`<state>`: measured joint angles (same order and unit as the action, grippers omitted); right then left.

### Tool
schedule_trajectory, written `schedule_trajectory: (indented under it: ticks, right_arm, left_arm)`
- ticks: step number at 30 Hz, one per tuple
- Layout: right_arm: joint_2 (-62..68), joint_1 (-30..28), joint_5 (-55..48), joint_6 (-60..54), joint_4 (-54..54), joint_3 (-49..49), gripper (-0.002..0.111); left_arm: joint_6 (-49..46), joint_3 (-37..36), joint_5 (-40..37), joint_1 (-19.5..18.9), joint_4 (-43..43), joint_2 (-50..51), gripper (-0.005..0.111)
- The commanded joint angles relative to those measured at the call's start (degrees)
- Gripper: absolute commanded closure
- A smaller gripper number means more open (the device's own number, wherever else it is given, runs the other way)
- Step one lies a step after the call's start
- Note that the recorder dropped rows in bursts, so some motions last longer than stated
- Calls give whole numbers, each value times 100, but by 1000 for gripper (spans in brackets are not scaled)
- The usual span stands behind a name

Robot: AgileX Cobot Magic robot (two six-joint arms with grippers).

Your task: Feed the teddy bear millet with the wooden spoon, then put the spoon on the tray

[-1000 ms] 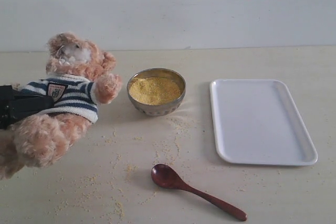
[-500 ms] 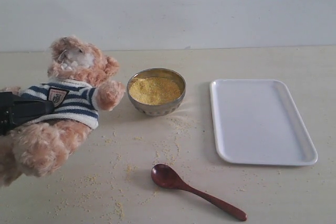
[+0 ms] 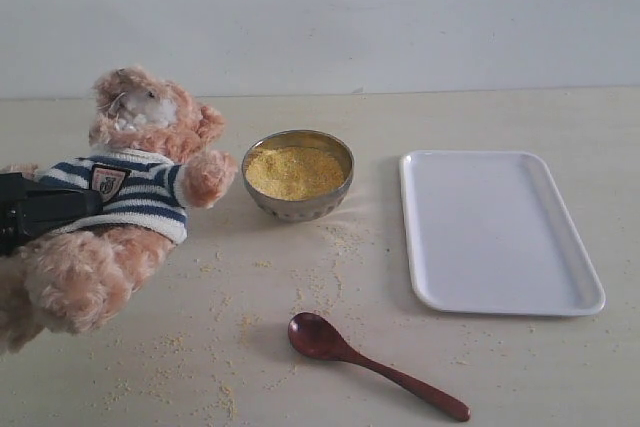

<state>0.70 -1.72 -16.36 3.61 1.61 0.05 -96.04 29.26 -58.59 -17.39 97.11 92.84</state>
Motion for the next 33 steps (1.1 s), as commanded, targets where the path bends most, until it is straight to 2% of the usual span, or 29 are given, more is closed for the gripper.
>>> schedule_trajectory:
  ticks: [1, 4, 9, 13, 17, 20, 21, 22, 24, 25, 26, 27, 30, 33]
  right_arm:
    - [3, 19, 800, 737, -1322, -5, 108]
    - [3, 19, 1318, 802, -1762, -5, 108]
    - [3, 19, 1692, 1048, -1795, -5, 108]
    - [3, 19, 3027, 1048, -1795, -5, 108]
    - [89, 19, 4788, 1048, -1766, -5, 108]
    - [622, 19, 4846, 745, -1755, -71, 108]
    - [1371, 19, 4891, 439, -1708, -226, 108]
    - [1740, 19, 4979, 438, -1657, -308, 108]
    - [3335, 19, 5153, 449, -1265, -774, 108]
    - [4492, 19, 5222, 472, -906, -1299, 108]
    - [4942, 19, 5222, 472, -743, -1621, 108]
    - [5992, 19, 5222, 444, -323, -2284, 108]
    - [7577, 19, 5175, 370, 128, -3588, 108]
    - [8019, 19, 4428, 725, 371, -4144, 108]
  left_arm:
    - [6, -2, -113, -16, 49, -50, 102]
    - [6, -2, -113, -16, 49, -50, 102]
    - [6, -2, -113, -16, 49, -50, 102]
    - [6, -2, -113, -16, 49, -50, 102]
    - [6, -2, -113, -16, 34, -50, 102]
    - [-48, -2, -34, -16, 35, -50, 102]
    - [-131, -2, 95, -16, 35, -50, 102]
    - [-131, -2, 166, -16, 35, -50, 102]
    - [-131, -2, 396, -16, 35, -50, 102]
    - [-131, -2, 499, -16, 35, -50, 102]
    - [-131, -2, 512, -16, 25, -50, 102]
    - [-131, -2, 524, -16, -37, -50, 102]
    - [-131, -2, 524, -16, -155, -50, 102]
    - [-131, -2, 524, -16, -166, -50, 102]
